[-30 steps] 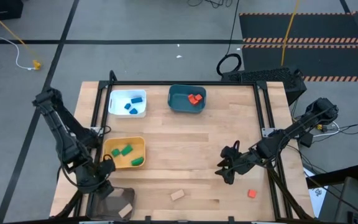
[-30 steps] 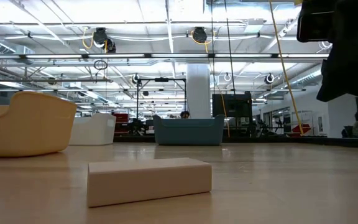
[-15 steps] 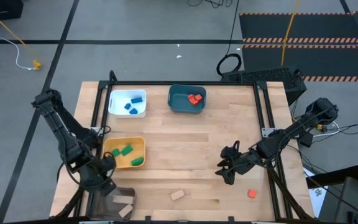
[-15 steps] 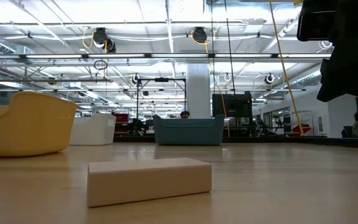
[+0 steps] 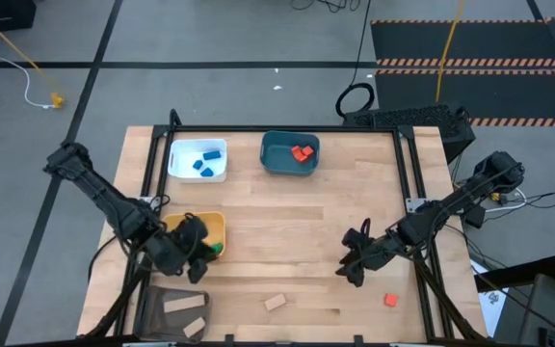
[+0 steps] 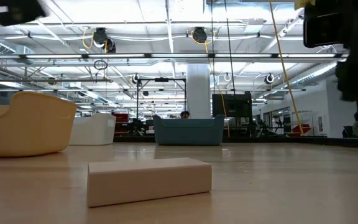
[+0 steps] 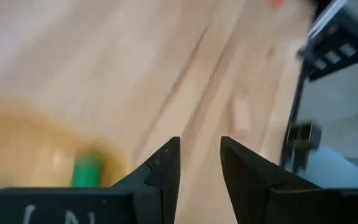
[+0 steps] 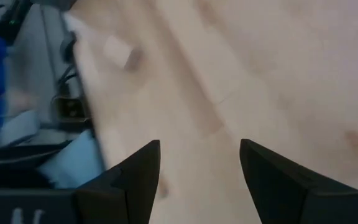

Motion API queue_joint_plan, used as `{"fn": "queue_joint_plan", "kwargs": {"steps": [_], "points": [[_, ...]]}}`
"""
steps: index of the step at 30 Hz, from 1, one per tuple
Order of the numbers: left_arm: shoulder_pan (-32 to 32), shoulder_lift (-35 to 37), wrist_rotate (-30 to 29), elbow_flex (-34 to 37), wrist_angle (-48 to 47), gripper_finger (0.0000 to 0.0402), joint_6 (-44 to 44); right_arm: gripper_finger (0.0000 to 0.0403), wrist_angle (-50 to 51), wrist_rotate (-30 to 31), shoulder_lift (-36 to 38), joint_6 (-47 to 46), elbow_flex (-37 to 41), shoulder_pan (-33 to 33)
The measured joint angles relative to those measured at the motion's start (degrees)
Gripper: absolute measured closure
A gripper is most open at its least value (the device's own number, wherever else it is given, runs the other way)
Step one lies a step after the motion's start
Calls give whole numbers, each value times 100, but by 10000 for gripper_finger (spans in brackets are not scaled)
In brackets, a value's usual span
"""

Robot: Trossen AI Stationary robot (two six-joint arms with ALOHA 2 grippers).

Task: Sort & place blocks by color
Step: Put the orange wooden block into the blue bin

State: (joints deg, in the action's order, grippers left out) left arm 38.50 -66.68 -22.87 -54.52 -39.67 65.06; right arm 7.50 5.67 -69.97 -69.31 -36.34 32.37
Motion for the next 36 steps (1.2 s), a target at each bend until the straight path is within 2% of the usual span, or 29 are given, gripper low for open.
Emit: {"fn": "queue_joint_plan", "kwargs": {"steps": [3,8,11,14,24,29,36], "points": [[-190,-194,-419,0,935,286,-1245,193,-642,-308,-2,-154,0,159],[-564,-751,-416,0,2512,286,-2666,193,-2089,-301,-2,296,-83,523],[-773,-1092,-411,0,3182,286,-3309,193,-2307,-25,7,871,-122,702],[-972,-1396,-407,0,3714,286,-3750,193,-2147,547,-2,1696,-122,825],[-1421,-2059,-390,0,4616,286,-3899,193,-2193,1948,-2,3911,-118,862],[-1507,-2127,-376,0,4884,286,-3907,193,-2858,1972,-2,4693,-118,847],[-1565,-2124,-378,0,5129,286,-3929,193,-3601,1988,-2,4761,-118,773]]}}
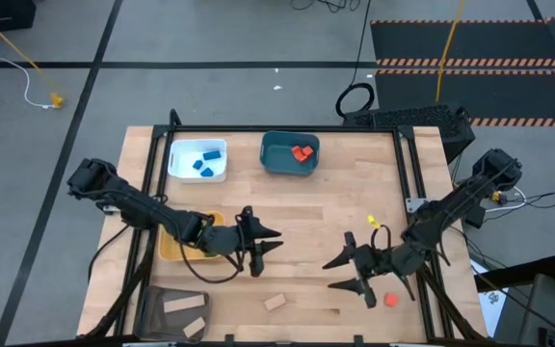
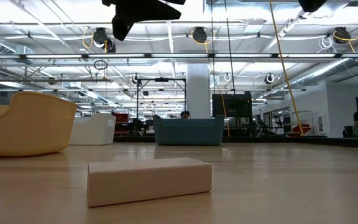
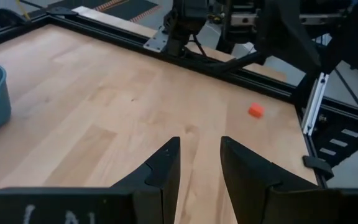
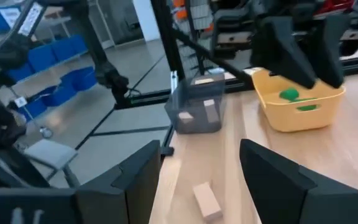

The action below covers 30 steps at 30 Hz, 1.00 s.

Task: Sort & place blocks by color
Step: Put the orange wooden block into the blue bin

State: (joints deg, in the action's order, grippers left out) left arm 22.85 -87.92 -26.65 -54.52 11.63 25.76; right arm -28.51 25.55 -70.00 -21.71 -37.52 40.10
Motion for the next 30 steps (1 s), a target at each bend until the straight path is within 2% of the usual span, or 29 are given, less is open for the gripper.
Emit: {"fn": "queue_joint_plan", "kwargs": {"steps": [20,27,30], "points": [[-107,2,102,0,-21,286,21,193,591,163,26,-1029,-59,-263],[-100,2,109,0,-23,286,25,193,2493,148,28,-1060,-933,-267],[-88,2,111,0,-27,286,93,193,3263,137,26,-1439,-1025,-265]]}}
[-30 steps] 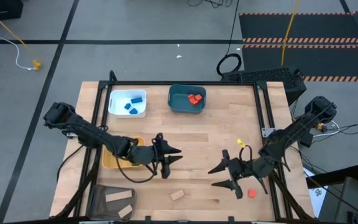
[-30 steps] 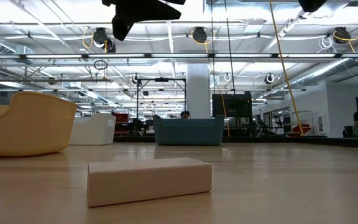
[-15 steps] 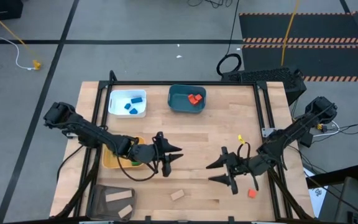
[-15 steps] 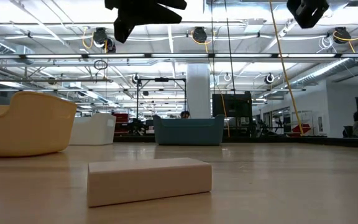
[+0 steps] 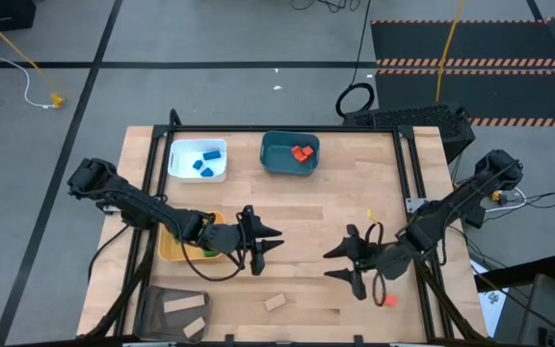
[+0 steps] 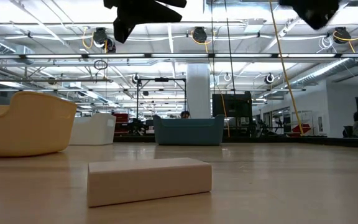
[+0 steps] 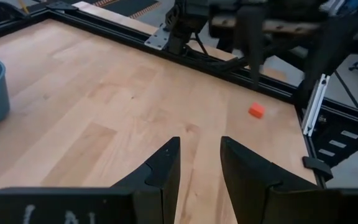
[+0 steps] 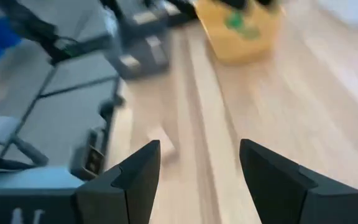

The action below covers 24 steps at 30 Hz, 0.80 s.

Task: Sort & place blocks by color
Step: Put the orange wooden block into the blue bin

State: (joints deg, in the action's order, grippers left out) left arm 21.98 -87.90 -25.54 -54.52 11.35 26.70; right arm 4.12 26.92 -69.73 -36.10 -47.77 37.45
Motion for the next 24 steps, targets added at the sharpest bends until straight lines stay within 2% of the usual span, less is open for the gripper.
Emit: {"fn": "queue_joint_plan", "kwargs": {"steps": [3,9,16,24], "points": [[28,0,2,0,-7,286,42,193,780,-230,2,-1063,-2,-13],[59,0,16,0,-3,286,44,193,2110,-1545,0,-3238,-2,-64],[66,0,15,0,-2,286,57,193,3093,-3030,0,-4345,-7,173],[59,2,13,0,2,286,-63,193,3739,-3764,-50,-5965,100,684]]}}
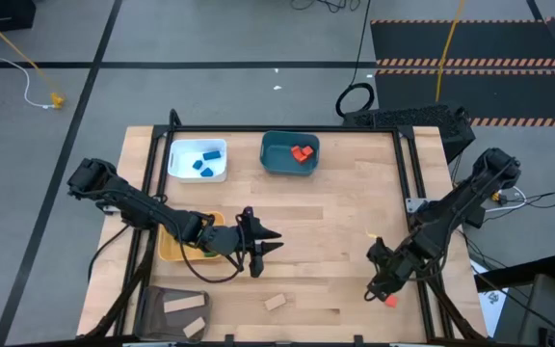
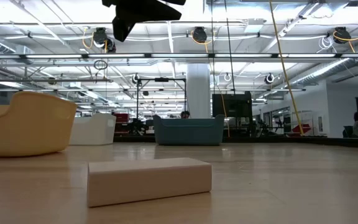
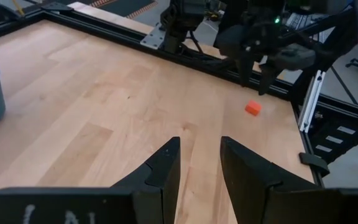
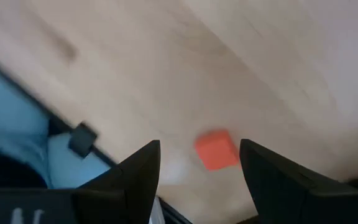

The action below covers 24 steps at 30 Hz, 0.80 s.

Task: Sort & place blocks by color
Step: Put the orange wooden block into the blue bin

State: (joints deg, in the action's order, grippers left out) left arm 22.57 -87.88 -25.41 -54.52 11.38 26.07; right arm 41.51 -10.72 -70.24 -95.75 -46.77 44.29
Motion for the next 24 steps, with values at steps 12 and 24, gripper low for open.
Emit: {"fn": "queue_joint_plan", "kwargs": {"steps": [12,24], "points": [[-4,2,-4,0,-208,286,-56,193,-820,-491,-902,-1904,130,678],[-4,2,-4,0,-610,286,-203,193,-834,-710,-1274,-1706,130,870]]}}
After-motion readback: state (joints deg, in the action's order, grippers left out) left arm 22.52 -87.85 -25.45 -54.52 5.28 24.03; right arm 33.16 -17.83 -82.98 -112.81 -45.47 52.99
